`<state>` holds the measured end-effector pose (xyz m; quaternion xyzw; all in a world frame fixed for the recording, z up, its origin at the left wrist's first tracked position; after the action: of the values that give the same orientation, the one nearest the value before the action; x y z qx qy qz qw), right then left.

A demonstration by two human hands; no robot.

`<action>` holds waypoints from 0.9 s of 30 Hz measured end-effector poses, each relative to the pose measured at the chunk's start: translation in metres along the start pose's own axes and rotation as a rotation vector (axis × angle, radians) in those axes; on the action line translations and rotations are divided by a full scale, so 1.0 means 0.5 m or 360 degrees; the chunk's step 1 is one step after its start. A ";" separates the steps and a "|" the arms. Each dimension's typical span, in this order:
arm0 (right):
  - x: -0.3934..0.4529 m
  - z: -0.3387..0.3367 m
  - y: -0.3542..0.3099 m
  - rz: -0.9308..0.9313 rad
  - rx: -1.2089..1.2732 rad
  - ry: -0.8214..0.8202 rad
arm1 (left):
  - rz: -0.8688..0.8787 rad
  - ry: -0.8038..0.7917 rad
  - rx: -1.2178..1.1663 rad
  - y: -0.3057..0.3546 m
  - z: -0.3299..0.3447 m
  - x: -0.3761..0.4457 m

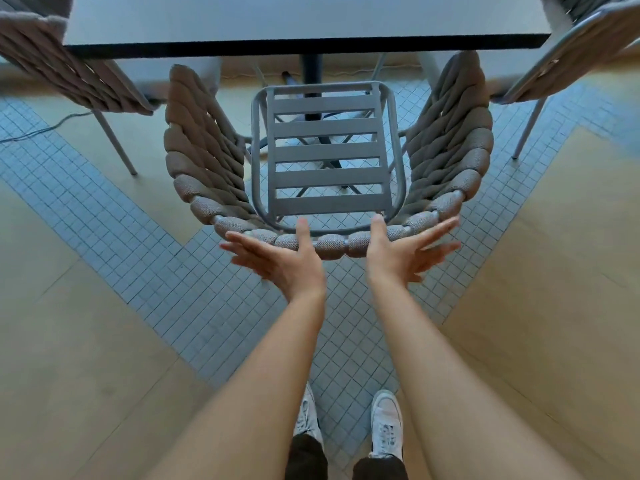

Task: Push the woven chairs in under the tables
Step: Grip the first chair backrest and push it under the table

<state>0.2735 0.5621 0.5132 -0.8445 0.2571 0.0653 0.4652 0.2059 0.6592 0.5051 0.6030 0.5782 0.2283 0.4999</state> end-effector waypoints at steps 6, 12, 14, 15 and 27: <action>0.009 0.038 -0.032 0.0820 0.1075 -0.0056 | -0.0641 0.0291 -0.0860 0.028 0.052 0.012; -0.018 0.054 -0.032 0.0809 0.1107 -0.0053 | -0.0642 0.0515 -0.1008 0.039 0.045 0.032; -0.024 0.056 -0.023 0.0822 0.1119 -0.0066 | -0.0621 0.0504 -0.0943 0.031 0.037 0.030; -0.022 0.056 -0.020 0.0831 0.1121 -0.0066 | -0.0619 0.0488 -0.0923 0.028 0.035 0.029; -0.007 -0.024 0.012 0.0555 0.0279 -0.0743 | -0.0433 -0.0209 -0.0107 -0.002 -0.048 -0.004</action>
<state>0.2658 0.5509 0.5168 -0.7065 0.2889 0.3142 0.5646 0.1843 0.6652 0.5144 0.5157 0.6127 0.1377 0.5828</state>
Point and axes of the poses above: each hand's wrist, its own x-axis towards the middle knuckle, its own z-axis out of the palm, y = z × x, the point moved 1 cm from there along x, towards the middle knuckle, and after that the axes turned 3 degrees about -x, right-handed, at the moved point
